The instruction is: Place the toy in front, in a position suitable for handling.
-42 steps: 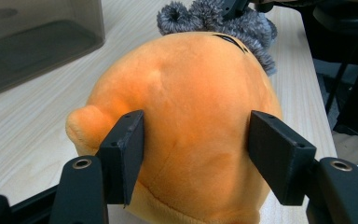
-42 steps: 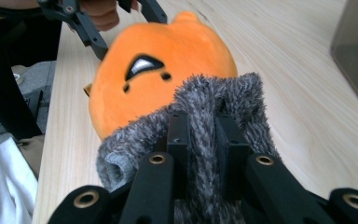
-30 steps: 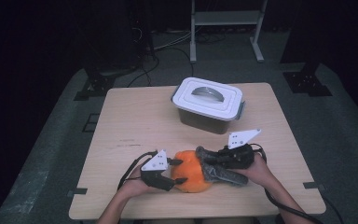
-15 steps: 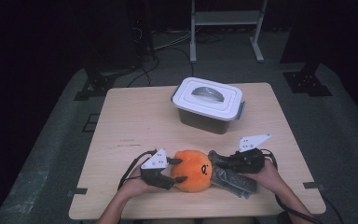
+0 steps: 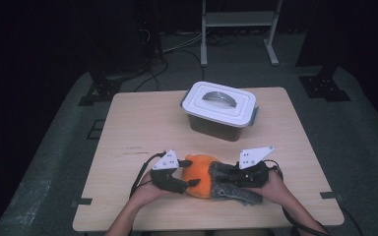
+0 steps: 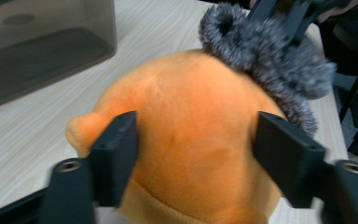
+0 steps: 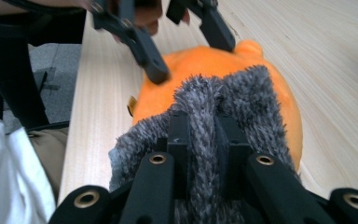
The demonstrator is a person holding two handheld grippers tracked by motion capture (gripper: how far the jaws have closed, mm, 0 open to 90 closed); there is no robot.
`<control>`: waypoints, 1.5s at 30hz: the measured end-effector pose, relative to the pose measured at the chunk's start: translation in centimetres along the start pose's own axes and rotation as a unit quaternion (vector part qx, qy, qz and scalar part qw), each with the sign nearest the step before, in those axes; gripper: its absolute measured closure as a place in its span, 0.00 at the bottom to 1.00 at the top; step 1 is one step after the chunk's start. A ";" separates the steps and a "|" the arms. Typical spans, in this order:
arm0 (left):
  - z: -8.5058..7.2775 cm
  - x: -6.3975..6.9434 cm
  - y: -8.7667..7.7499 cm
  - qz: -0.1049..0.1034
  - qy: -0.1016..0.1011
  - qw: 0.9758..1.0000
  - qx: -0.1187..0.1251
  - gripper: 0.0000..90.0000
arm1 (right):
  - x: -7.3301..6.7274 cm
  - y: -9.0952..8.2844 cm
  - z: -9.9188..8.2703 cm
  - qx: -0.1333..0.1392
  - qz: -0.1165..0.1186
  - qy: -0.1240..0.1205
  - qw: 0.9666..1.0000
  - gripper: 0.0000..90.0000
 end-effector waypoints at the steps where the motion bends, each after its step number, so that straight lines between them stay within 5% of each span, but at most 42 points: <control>1: 0.0 0.1 -0.1 -0.004 0.005 1.000 -0.002 0.26 | 0.2 -0.1 0.0 0.003 -0.002 0.003 1.000 0.86; 6: 0.1 0.2 -0.3 -0.018 0.015 1.000 -0.001 0.27 | 1.6 -0.8 -0.7 0.010 -0.018 0.022 1.000 0.86; 14: 0.2 0.5 0.1 0.002 0.032 0.999 -0.006 0.49 | 2.2 -2.0 -1.2 0.013 -0.033 0.027 0.999 0.86; 19: 0.4 0.4 0.4 0.002 0.017 1.000 0.001 0.48 | 0.2 -2.0 0.6 0.039 -0.006 0.003 0.999 0.86; 23: 0.5 0.4 0.6 0.001 0.011 1.000 0.002 0.48 | -0.9 -0.6 1.0 0.018 -0.003 -0.026 0.999 0.86; 26: 0.3 0.2 0.5 0.001 0.008 1.000 0.002 0.48 | -0.6 0.0 0.3 0.002 -0.009 -0.035 0.999 0.86; 36: 0.2 -0.2 0.5 0.010 -0.008 1.000 0.010 0.45 | 2.0 -1.5 -1.3 -0.004 -0.046 -0.001 0.999 0.85; 42: 0.5 0.1 0.7 0.010 0.004 1.000 0.007 0.44 | 0.6 -1.7 0.2 0.021 -0.037 -0.018 0.999 0.85; 45: 0.6 0.3 0.7 0.008 0.012 1.000 0.006 0.40 | 0.4 -0.9 0.2 0.005 -0.041 -0.034 0.999 0.85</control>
Point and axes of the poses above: each handheld gripper's, and its own axes: y roughly forward along the jaws, z roughly out of its top, x roughly to its right, the point moved 7 cm from there along y, roughly forward along the jaws, and after that the axes turned 11 degrees about y, right-handed, at the moved point
